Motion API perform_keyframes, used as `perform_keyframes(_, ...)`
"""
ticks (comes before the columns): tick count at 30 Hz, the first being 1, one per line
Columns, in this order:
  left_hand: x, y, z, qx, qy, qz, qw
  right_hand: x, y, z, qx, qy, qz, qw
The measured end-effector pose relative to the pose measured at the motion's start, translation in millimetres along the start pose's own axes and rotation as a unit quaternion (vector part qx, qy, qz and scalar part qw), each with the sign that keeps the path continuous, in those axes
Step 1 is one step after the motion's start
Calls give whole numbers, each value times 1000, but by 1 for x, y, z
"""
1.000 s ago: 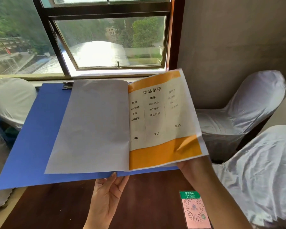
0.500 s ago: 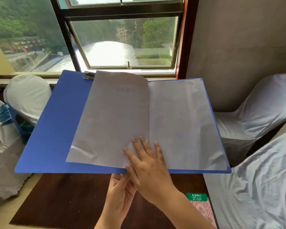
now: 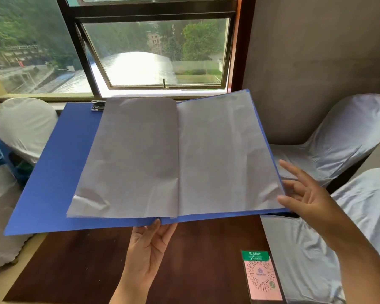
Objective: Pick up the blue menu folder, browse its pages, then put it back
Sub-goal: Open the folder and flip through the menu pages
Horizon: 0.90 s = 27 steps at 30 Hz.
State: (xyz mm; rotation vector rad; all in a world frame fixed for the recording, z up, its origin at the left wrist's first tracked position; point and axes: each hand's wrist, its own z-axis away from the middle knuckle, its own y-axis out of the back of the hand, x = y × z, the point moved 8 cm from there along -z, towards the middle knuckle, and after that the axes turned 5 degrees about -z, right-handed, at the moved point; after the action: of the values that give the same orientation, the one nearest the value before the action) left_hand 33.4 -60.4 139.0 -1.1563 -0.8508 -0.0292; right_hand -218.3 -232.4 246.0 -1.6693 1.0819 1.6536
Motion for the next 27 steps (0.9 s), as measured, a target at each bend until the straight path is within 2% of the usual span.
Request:
perform_keyframes(2, 3, 1, -2, -2, -4, -4, 1000, 2, 6, 2, -21, 5, 20, 1000)
perform_keyframes(7, 4, 1, -4, -3, -8, -9, 1000, 4, 7, 3, -6, 34, 32, 999)
perform_keyframes(16, 4, 1, 0, -5, -8, -20, 1000, 4, -4, -4, 84, 79, 73, 991)
perform_keyframes(23, 3, 5, -1, 8, -7, -30, 999, 7, -12, -8, 150, 54, 3, 987)
perform_keyframes(27, 4, 11, -2, 18, -9, -37, 999, -23, -11, 3, 200, 99, 109, 969)
